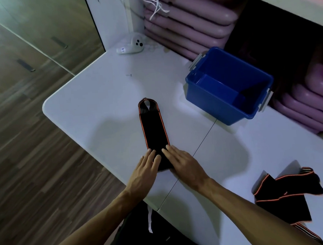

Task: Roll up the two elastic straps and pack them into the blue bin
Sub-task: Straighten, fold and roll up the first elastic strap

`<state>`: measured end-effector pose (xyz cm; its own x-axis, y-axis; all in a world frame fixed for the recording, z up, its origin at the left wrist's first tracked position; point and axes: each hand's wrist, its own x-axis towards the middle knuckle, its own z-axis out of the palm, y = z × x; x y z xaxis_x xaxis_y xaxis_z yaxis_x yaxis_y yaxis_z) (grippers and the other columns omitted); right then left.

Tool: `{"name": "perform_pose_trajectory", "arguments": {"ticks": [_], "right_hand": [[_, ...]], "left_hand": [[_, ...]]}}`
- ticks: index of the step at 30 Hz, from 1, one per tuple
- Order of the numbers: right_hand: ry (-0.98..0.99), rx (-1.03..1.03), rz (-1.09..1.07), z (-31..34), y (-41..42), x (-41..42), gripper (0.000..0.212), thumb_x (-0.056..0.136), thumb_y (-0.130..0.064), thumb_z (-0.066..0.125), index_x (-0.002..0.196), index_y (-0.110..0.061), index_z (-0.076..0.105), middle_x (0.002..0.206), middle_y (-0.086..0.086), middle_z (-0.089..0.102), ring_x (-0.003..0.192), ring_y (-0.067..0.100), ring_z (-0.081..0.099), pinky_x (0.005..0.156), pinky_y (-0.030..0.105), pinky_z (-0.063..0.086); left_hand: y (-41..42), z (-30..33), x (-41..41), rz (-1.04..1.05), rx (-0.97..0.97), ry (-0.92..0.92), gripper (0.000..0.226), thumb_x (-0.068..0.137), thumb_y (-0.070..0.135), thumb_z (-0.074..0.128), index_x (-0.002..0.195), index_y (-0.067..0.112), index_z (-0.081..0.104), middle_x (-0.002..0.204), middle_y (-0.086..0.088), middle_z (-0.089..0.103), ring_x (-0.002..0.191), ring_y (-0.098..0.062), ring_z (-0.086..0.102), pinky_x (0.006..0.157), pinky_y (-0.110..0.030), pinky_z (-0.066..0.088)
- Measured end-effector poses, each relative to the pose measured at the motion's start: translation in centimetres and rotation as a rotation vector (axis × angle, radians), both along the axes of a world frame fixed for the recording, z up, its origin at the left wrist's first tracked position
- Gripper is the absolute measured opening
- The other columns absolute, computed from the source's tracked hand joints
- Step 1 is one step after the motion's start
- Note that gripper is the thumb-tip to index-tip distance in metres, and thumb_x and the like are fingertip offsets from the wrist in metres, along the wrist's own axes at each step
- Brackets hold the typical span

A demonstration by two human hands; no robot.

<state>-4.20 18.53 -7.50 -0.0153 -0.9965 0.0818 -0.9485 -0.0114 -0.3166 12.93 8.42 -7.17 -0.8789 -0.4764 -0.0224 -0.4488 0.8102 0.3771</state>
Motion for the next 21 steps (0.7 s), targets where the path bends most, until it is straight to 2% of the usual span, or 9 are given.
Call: {"name": "perform_pose_trajectory", "arguments": {"ticks": [3, 7, 8, 10, 13, 15, 16, 18, 21], "right_hand": [[0.094, -0.005, 0.021, -0.3, 0.1, 0.1, 0.063, 0.087, -0.013, 0.067, 0.145, -0.006, 0.042, 0.148, 0.019, 0.045, 0.136, 0.034, 0.044, 0.1, 0.043, 0.049], [0.031, 0.08, 0.093, -0.1, 0.5, -1.1, 0.066, 0.096, -0.036, 0.053, 0.152, -0.009, 0.028, 0.159, 0.016, 0.024, 0.148, 0.03, 0.021, 0.111, 0.044, 0.036], [0.032, 0.091, 0.11, -0.1, 0.4, -1.5, 0.068, 0.096, -0.037, 0.053, 0.152, -0.009, 0.027, 0.16, 0.016, 0.02, 0.148, 0.03, 0.019, 0.111, 0.043, 0.034], [0.044, 0.07, 0.139, -0.1, 0.1, -2.1, 0.066, 0.094, -0.033, 0.057, 0.15, -0.008, 0.032, 0.158, 0.017, 0.028, 0.146, 0.032, 0.026, 0.108, 0.043, 0.037], [-0.084, 0.039, 0.098, 0.4, -0.8, -2.3, 0.054, 0.093, -0.028, 0.057, 0.142, -0.008, 0.046, 0.145, 0.013, 0.049, 0.134, 0.028, 0.045, 0.102, 0.043, 0.046], [-0.267, 0.041, 0.013, 1.4, -1.6, -2.3, 0.046, 0.095, -0.035, 0.052, 0.136, -0.013, 0.052, 0.131, 0.009, 0.061, 0.121, 0.025, 0.056, 0.097, 0.039, 0.048], [-0.359, 0.067, -0.039, 1.9, -2.2, -2.4, 0.043, 0.096, -0.037, 0.051, 0.133, -0.017, 0.053, 0.123, 0.007, 0.065, 0.112, 0.024, 0.059, 0.092, 0.037, 0.049], [-0.47, 0.132, -0.148, 2.6, -3.7, -2.6, 0.035, 0.096, -0.036, 0.056, 0.128, -0.022, 0.053, 0.109, 0.006, 0.066, 0.099, 0.021, 0.059, 0.082, 0.033, 0.049], [-0.596, 0.178, -0.32, 2.6, -5.4, -2.4, 0.029, 0.093, -0.033, 0.063, 0.118, -0.018, 0.057, 0.097, 0.006, 0.062, 0.089, 0.019, 0.056, 0.07, 0.021, 0.043]], "left_hand": [[0.1, 0.0, 0.5, -0.017, 0.023, 0.026, 0.068, 0.076, -0.006, 0.07, 0.132, 0.003, 0.034, 0.144, -0.027, 0.039, 0.137, -0.039, 0.031, 0.104, -0.052, 0.04], [0.2, -0.1, 1.2, -0.02, 0.038, 0.066, 0.052, 0.085, 0.007, 0.067, 0.13, 0.002, 0.041, 0.151, -0.023, 0.028, 0.142, -0.035, 0.021, 0.111, -0.05, 0.031], [0.2, -0.2, 1.3, -0.025, 0.035, 0.081, 0.049, 0.086, 0.007, 0.066, 0.129, 0.002, 0.043, 0.151, -0.023, 0.03, 0.143, -0.035, 0.022, 0.112, -0.049, 0.029], [0.0, -0.2, 1.3, -0.032, 0.02, 0.117, 0.043, 0.086, 0.004, 0.064, 0.126, -0.001, 0.047, 0.144, -0.024, 0.041, 0.139, -0.037, 0.031, 0.11, -0.046, 0.033], [-0.5, 1.1, 0.7, 0.037, 0.135, 0.184, 0.034, 0.092, 0.012, 0.057, 0.123, 0.003, 0.049, 0.128, -0.019, 0.057, 0.123, -0.031, 0.051, 0.099, -0.041, 0.047], [-1.3, 2.1, 0.3, 0.152, 0.297, 0.204, 0.031, 0.095, 0.025, 0.045, 0.122, 0.009, 0.047, 0.108, -0.016, 0.064, 0.096, -0.03, 0.06, 0.075, -0.037, 0.048], [-2.1, 2.2, 0.0, 0.202, 0.342, 0.189, 0.032, 0.095, 0.03, 0.041, 0.121, 0.013, 0.045, 0.098, -0.015, 0.065, 0.084, -0.031, 0.06, 0.068, -0.035, 0.044], [-3.7, 2.1, -0.7, 0.278, 0.385, 0.17, 0.034, 0.094, 0.04, 0.036, 0.12, 0.02, 0.042, 0.088, -0.012, 0.062, 0.075, -0.031, 0.057, 0.063, -0.037, 0.042], [-5.6, 2.2, -2.2, 0.332, 0.442, 0.175, 0.029, 0.097, 0.032, 0.043, 0.12, 0.014, 0.044, 0.067, -0.005, 0.057, 0.06, -0.025, 0.053, 0.057, -0.036, 0.039]]}}
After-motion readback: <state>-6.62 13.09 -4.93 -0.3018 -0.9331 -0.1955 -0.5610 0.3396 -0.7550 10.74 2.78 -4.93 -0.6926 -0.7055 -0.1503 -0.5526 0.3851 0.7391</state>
